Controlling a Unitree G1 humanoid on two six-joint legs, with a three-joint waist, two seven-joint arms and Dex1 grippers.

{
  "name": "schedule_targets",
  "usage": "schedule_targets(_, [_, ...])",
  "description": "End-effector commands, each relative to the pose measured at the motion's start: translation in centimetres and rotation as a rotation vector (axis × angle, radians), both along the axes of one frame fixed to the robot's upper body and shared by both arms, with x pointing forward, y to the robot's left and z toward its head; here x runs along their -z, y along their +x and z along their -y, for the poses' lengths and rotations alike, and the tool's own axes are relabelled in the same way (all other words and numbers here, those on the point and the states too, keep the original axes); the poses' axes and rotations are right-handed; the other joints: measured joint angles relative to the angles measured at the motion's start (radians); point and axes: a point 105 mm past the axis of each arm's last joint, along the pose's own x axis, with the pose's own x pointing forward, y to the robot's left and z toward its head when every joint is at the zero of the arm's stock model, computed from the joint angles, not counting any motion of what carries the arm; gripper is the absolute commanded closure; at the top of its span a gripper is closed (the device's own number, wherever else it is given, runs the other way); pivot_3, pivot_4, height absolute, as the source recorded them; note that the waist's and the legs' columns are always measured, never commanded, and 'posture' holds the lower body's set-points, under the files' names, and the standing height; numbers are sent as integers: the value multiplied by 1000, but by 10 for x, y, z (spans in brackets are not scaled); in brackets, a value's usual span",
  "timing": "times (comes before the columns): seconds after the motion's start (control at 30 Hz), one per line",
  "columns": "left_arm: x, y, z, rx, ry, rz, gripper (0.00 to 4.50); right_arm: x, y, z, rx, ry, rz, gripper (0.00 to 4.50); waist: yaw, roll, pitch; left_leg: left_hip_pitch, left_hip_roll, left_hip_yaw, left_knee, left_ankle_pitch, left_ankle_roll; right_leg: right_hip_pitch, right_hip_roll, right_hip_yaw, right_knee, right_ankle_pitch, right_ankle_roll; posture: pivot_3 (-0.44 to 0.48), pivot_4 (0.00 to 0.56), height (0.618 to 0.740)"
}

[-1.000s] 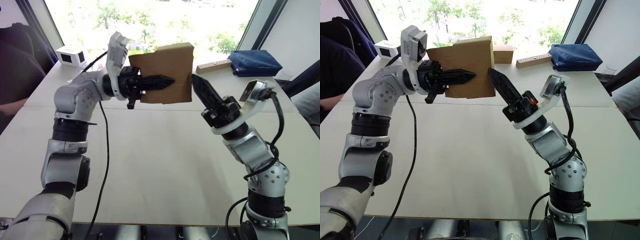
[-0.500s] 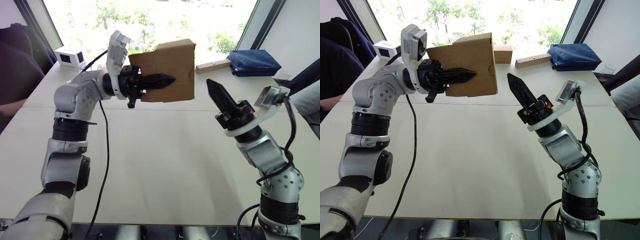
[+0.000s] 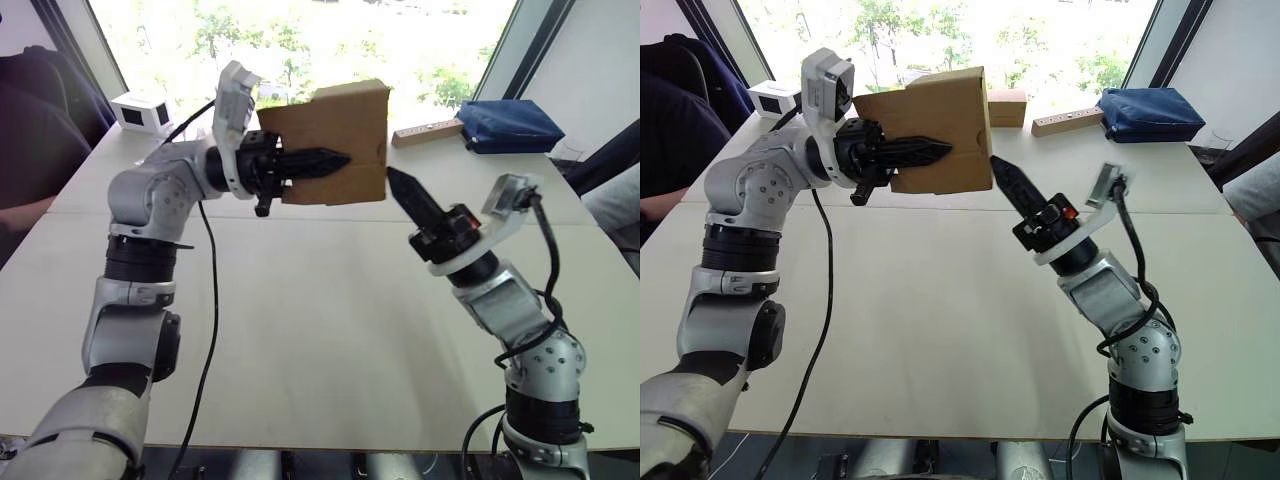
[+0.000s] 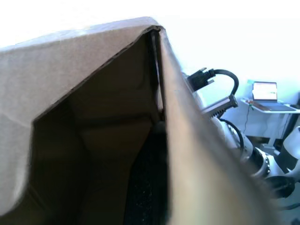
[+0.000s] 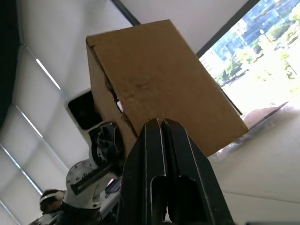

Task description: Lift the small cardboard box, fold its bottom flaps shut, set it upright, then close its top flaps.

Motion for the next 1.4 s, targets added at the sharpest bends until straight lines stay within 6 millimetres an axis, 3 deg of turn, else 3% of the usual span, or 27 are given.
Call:
schedule_targets(0.03, [-16,-8,4,27,-25,60,4500,-8,-12,-17,-81,-19,55,4451,0,0,0,0,0,0,0,0,0,0,0,0,0,0,0,0,150,740])
schedule_targets(0.43, [-3,-9,4,20,40,56,4500,-3,-12,-16,-68,-70,51,4451,0,0,0,0,0,0,0,0,0,0,0,0,0,0,0,0,150,740])
schedule_targets(0.53, [11,-3,4,-63,197,166,4500,5,-17,7,-16,-137,27,4451,4,0,0,0,0,0,0,0,0,0,0,0,0,0,0,0,150,740])
schedule_targets(0.63, [29,-6,-1,-87,483,270,4500,30,-32,29,-1,-338,-39,4451,6,0,0,-1,-1,0,0,0,0,0,-1,0,-2,0,0,0,150,740])
schedule_targets(0.77, [54,-10,-16,-29,890,371,4500,45,-48,45,-22,-600,-63,4451,0,0,0,-1,-2,2,0,-1,2,0,-1,1,-3,-1,-2,0,150,740])
schedule_targets(0.9, [66,-21,-9,29,1175,411,4500,65,-61,51,-67,-911,-63,4451,7,0,1,0,-1,1,0,-1,2,0,0,1,-3,-3,-4,0,150,740])
schedule_targets(1.2, [77,-27,12,80,1423,420,4500,87,-77,46,-116,-1142,-25,4451,18,-1,1,-2,-1,-1,1,-1,2,0,2,3,-2,-5,1,0,150,740])
schedule_targets(1.4, [98,-24,25,73,1521,387,4500,99,-82,42,-88,-1225,-16,4451,25,-1,1,-2,-1,-1,2,-1,2,0,2,3,-2,-6,2,0,150,740])
